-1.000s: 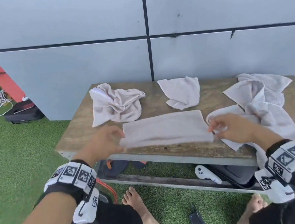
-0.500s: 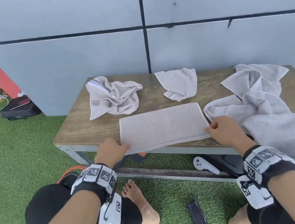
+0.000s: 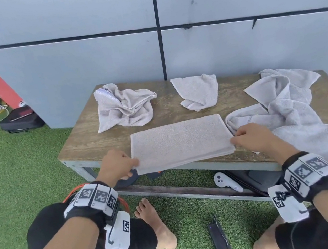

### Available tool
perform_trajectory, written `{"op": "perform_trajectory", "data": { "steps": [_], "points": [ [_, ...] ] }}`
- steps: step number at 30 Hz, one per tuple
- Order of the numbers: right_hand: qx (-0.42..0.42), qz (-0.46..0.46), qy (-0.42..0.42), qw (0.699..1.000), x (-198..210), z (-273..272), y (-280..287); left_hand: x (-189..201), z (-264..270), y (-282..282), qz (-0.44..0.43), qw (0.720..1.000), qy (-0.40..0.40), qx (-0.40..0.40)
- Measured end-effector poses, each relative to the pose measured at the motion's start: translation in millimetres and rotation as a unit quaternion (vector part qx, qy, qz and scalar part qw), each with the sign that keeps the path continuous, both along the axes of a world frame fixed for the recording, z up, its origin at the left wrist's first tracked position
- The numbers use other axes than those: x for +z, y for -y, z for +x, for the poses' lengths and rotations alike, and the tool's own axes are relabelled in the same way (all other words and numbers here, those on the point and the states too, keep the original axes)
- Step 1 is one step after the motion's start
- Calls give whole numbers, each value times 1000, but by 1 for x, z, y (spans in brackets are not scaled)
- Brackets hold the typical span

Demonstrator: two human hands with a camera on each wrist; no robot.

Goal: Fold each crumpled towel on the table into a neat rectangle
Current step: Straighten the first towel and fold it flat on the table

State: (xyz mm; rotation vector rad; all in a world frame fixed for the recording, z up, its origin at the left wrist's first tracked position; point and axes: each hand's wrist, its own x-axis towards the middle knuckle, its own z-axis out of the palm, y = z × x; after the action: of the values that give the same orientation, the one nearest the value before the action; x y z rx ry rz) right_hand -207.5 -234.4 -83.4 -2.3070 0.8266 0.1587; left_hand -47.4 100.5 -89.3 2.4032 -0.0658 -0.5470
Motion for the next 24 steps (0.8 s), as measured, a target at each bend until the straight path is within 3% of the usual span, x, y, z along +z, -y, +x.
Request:
{"op": "perform_trajectory", "data": {
  "steps": [5, 7, 9, 11, 15, 18, 24],
  "points": [
    [20, -38, -68, 997, -10, -2, 1, -13, -6, 1, 27, 998, -48, -18],
    [13, -63, -76, 995, -8, -1, -3, -14, -4, 4, 68, 997, -25, -37],
    [-1, -116, -52, 992, -6, 2, -8, -13, -4, 12, 104, 992, 58, -40],
    [-2, -181, 22, 983, -5, 9, -17, -15, -5, 25, 84, 981, 171, -43],
    [137, -203, 125, 962, -15, 46, -55, -26, -13, 78, 22, 938, 308, -156],
    [235, -184, 96, 950, -44, 77, -81, -51, -14, 117, 48, 931, 282, -229],
    [239, -261, 35, 935, -83, 88, -79, -87, -6, 120, 156, 910, 283, -259]
  ]
}}
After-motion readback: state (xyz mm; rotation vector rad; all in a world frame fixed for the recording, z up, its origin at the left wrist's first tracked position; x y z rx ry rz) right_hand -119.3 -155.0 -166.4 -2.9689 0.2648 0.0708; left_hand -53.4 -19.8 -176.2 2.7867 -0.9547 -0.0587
